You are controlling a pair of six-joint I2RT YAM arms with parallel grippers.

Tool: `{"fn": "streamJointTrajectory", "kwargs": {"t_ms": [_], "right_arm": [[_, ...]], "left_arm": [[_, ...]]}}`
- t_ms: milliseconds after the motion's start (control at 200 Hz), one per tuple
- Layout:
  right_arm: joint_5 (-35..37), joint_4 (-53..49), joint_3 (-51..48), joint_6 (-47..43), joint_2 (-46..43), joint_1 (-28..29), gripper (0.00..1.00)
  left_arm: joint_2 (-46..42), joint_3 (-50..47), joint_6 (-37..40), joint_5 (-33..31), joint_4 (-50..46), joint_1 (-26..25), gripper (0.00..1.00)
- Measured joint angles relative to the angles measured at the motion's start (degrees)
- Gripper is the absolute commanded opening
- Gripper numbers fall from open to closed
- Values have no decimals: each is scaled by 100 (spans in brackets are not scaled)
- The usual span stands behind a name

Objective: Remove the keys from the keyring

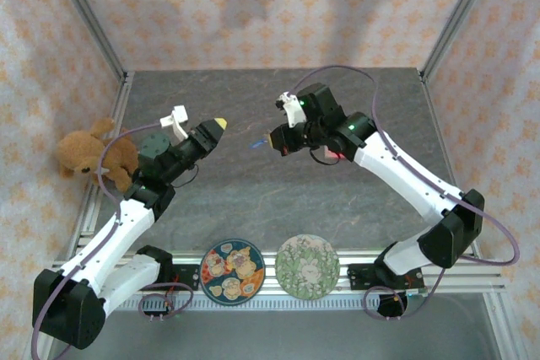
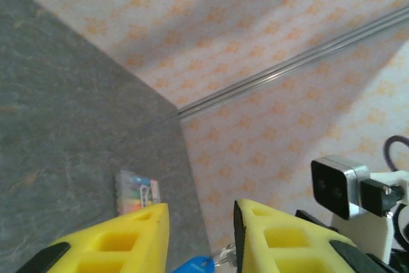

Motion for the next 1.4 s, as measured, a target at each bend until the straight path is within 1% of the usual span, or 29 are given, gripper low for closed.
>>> {"fn": "streamJointTrajectory", "kwargs": {"t_ms": [105,170,325,430,591,741,826,966,1186,1296,1401], "right_arm": [[369,-505,131,-282,28,0,0],[494,-708,184,-413,28,-4,0],[603,-929,249,-610,26,-7,0],[603,-970,249,-708,20,-7,0],[590,-935,221,-857,-125,-4,0],[391,-769,42,-1001,-400,-4,0],[216,-713,-46,-1099,-531,-4,0],[-186,-533,-197,-1342,-730,-4,0],[-695,-160,-654,-1856,-1416,-2,0],[-798,28,-837,-2065,-1753,-4,0],[-822,140,-883,-2212,-1895,-2,0]], "left_arm": [[0,0,387,15,-334,-48,40],[0,0,599,-4,-511,-164,42],[-98,-101,1283,-208,-586,-739,48],[-269,-302,1757,-374,-452,-1119,49],[-339,-595,2439,-483,59,-1379,50],[-341,-636,3165,-507,223,-1624,52],[-354,-763,3674,-507,551,-1838,54],[-385,-984,4249,-525,879,-2068,54],[-372,-1003,4765,-525,1180,-2173,54],[-372,-1005,4922,-522,1222,-2234,55],[-372,-1005,5071,-522,1222,-2291,57]]}}
